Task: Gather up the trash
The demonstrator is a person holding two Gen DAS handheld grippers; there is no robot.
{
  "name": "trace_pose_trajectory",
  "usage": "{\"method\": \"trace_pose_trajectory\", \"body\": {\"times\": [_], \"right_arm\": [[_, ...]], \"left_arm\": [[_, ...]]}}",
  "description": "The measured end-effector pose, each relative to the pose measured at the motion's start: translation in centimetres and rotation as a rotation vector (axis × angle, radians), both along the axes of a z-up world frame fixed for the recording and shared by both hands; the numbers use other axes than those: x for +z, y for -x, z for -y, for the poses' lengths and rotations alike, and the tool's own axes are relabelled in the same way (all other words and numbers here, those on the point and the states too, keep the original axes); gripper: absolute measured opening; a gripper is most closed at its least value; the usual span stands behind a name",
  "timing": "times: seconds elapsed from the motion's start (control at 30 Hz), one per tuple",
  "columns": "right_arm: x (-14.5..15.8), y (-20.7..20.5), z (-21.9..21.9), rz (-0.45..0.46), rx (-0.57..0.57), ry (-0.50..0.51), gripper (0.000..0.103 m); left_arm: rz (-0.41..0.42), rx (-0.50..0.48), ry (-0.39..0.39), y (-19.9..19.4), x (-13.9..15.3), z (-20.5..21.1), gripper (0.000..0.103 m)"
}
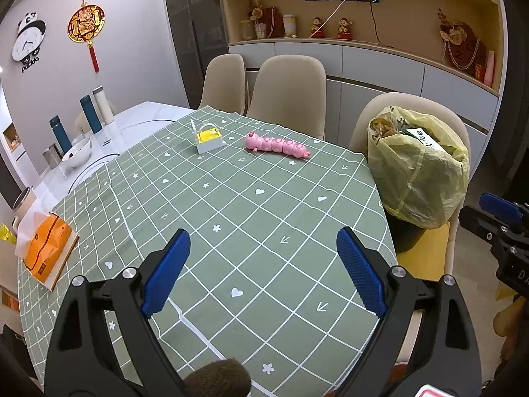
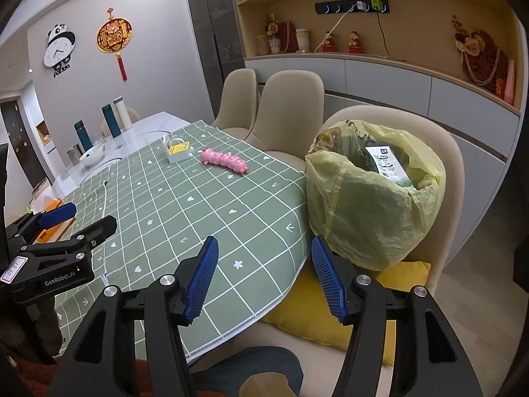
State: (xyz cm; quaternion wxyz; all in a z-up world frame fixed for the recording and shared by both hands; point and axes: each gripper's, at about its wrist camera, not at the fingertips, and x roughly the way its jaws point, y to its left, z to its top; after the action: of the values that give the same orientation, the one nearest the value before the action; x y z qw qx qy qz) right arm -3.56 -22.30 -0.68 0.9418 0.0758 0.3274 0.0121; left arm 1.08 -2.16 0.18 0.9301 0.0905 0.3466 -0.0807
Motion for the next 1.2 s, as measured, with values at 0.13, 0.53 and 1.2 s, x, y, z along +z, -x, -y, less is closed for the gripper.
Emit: {"method": "trace_pose_trajectory", "body": {"times": [0.13, 0.53, 1.2], "right_arm": [[0.08, -0.05, -0.1, 0.002, 0.0, 0.004, 0.056], [0.2, -0.01, -0.47, 0.002, -0.001, 0.024, 0.056], [0.36, 0.29, 0.13, 0.009, -0.017, 0.017, 0.056]], "left_arm": [[0.003, 0.007, 0.006, 0.07, 0.0, -0.07, 0.086], [0.007, -0.008, 0.013, 0.0, 0.18, -0.03, 0.086], [0.013, -0.025, 0.016, 0.26, 0.25, 0.46, 0.086]]}}
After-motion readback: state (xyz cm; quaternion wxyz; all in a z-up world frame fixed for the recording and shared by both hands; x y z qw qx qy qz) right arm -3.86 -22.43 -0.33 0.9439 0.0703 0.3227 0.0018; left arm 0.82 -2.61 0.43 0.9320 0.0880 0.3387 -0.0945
